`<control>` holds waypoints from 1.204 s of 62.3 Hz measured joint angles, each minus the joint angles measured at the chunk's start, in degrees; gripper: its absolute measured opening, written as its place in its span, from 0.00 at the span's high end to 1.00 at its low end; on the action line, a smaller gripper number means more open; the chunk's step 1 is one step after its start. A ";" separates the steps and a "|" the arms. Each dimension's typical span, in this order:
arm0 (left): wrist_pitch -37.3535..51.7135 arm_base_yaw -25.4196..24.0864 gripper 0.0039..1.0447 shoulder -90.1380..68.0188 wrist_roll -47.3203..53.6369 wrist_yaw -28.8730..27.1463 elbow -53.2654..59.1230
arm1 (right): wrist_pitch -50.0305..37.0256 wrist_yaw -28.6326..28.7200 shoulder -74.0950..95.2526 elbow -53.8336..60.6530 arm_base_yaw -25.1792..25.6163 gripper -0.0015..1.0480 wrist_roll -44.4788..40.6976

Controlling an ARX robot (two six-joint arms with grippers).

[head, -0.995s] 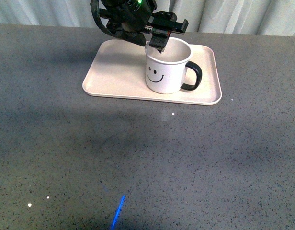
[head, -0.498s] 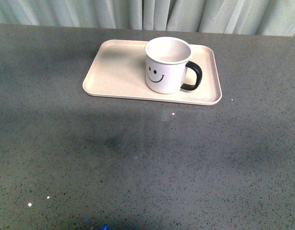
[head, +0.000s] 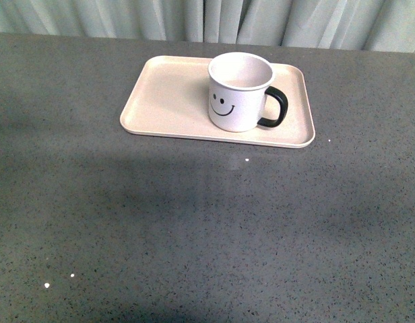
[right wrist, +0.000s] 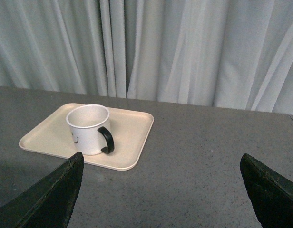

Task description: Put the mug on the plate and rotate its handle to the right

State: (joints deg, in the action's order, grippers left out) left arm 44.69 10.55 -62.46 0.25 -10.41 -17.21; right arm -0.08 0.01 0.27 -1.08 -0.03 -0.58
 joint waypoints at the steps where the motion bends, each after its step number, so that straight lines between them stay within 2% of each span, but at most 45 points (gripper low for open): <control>1: 0.00 -0.31 0.95 0.61 0.00 0.20 0.70 | 0.00 0.00 0.00 0.00 0.00 0.09 0.00; 3: -0.02 -0.68 1.00 1.46 -0.17 0.85 1.66 | 0.00 0.02 0.00 0.00 0.00 0.09 0.00; 28: -4.39 -5.57 0.99 15.15 -0.13 5.75 10.64 | 0.00 0.00 0.00 0.00 0.00 0.09 0.00; 32: -5.88 -8.52 0.99 17.73 -0.13 9.97 11.56 | 0.00 0.00 0.00 0.00 0.00 0.09 0.00; 37: -7.69 -10.16 0.99 20.48 -0.17 10.03 12.55 | 0.00 -0.02 0.00 0.00 0.00 0.09 0.00; 44: -11.06 -10.29 0.99 25.14 -0.15 10.43 13.94 | 0.00 0.02 0.00 0.00 0.00 0.09 0.00; 51: -9.60 -10.36 0.99 26.62 -0.15 10.40 16.33 | 0.00 0.00 0.00 0.00 0.00 0.09 0.00; 75: -22.10 -10.36 0.99 39.76 -0.15 10.45 16.46 | 0.00 0.00 0.00 0.00 0.00 0.09 0.00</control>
State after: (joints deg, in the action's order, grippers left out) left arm 22.59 0.19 -22.70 0.10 0.03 -0.75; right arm -0.08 0.01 0.27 -1.08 -0.03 -0.58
